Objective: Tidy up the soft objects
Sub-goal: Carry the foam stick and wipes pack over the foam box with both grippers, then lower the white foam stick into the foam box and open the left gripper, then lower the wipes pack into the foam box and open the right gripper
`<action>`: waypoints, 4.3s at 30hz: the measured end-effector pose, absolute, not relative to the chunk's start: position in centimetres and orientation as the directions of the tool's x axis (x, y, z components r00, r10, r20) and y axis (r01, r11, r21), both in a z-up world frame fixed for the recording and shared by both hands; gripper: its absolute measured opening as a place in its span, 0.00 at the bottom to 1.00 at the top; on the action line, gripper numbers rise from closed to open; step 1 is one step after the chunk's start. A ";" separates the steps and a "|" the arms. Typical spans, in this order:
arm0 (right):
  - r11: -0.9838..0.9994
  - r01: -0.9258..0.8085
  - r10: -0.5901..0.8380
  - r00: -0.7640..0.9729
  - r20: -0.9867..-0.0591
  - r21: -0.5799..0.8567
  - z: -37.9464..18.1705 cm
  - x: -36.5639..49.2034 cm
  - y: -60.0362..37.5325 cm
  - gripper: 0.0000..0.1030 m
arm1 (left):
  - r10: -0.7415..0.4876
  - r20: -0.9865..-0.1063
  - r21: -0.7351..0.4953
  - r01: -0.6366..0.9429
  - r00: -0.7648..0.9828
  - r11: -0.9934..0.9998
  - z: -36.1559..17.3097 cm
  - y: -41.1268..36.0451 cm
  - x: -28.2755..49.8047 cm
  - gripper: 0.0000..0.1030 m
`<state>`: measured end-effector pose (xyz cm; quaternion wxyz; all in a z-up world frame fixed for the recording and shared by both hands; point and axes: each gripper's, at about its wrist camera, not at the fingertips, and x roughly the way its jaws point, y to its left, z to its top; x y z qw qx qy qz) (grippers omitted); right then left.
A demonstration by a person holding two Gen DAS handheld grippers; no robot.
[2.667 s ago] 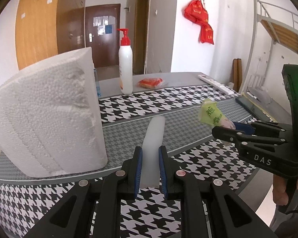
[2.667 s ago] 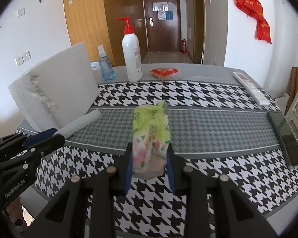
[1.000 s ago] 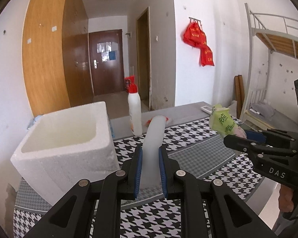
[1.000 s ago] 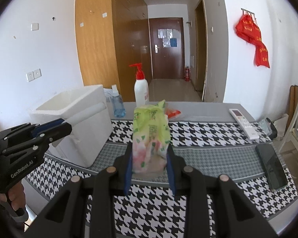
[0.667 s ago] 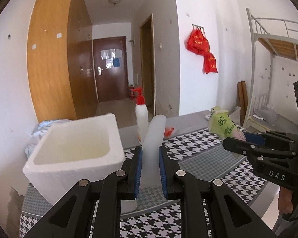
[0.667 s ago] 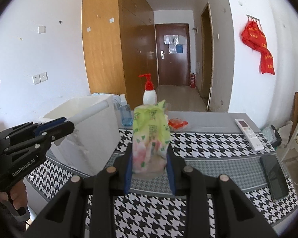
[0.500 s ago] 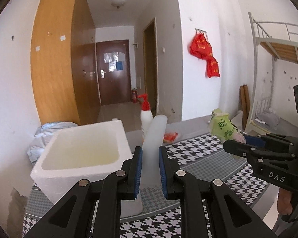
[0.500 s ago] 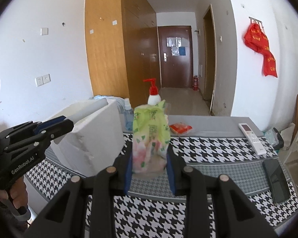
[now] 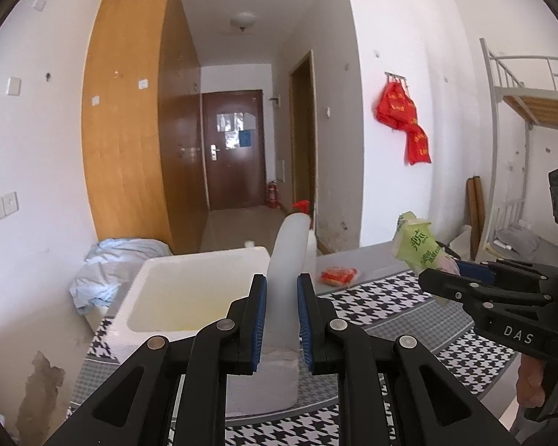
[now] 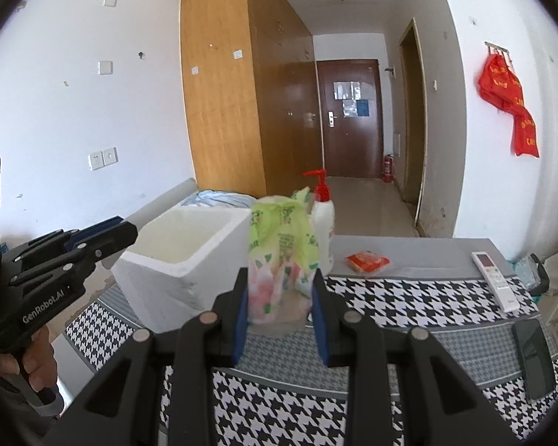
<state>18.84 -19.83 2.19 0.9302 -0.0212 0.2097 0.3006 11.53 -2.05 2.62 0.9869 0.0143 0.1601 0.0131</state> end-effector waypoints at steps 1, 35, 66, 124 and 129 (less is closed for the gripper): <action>0.815 -0.573 0.555 0.729 -0.400 0.087 2.3 18.8 -19.7 0.33 | 0.036 -0.314 0.031 -0.028 0.949 0.999 2.7 -1.9 11.5 0.17; 0.702 -0.709 0.665 0.619 -0.418 0.067 3.0 20.0 -11.6 0.33 | 0.171 -0.335 -0.009 -0.185 0.927 0.983 2.8 3.6 12.7 0.17; 0.761 -0.647 0.590 0.655 -0.472 0.054 2.1 21.7 -10.1 0.33 | 0.109 -0.459 -0.035 -0.140 0.882 0.990 0.5 6.0 19.5 0.20; 0.701 -0.713 0.610 0.586 -0.533 0.019 2.1 25.0 -1.3 0.52 | 0.307 -0.325 -0.049 -0.340 0.895 0.939 0.8 12.3 11.4 0.99; 0.689 -0.725 0.616 0.576 -0.538 0.014 1.8 24.8 -1.0 0.72 | 0.313 -0.334 -0.047 -0.347 0.889 0.937 0.5 12.5 11.1 0.99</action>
